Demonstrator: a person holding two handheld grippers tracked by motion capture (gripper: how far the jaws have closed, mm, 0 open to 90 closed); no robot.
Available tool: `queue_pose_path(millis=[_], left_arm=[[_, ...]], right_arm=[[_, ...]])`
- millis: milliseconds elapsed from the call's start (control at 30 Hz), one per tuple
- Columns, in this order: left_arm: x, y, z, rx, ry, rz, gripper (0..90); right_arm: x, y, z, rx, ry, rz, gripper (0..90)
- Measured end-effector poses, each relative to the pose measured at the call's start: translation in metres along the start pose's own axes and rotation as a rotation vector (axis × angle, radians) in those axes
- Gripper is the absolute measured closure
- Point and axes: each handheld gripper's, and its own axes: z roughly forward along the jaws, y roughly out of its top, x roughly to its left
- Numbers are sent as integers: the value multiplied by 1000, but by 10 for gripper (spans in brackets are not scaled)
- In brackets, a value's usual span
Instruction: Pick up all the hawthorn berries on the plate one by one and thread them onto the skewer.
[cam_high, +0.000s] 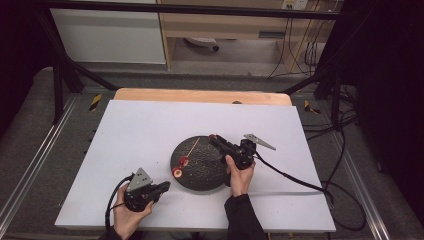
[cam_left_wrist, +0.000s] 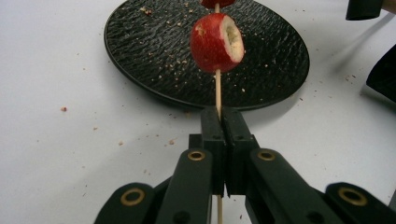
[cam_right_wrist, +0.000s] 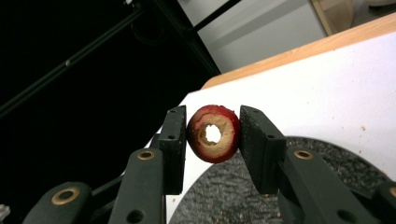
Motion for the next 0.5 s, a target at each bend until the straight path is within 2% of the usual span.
queue_pose_path(millis=[400,500], left_arm=[[-10,10,10,-10,-10,-7,886],[-13,13,12,-14,-14,-3,886]], right_arm=[[-2,12,3,-83,10,29,635],[-2,14,2,-105,14,24,635]])
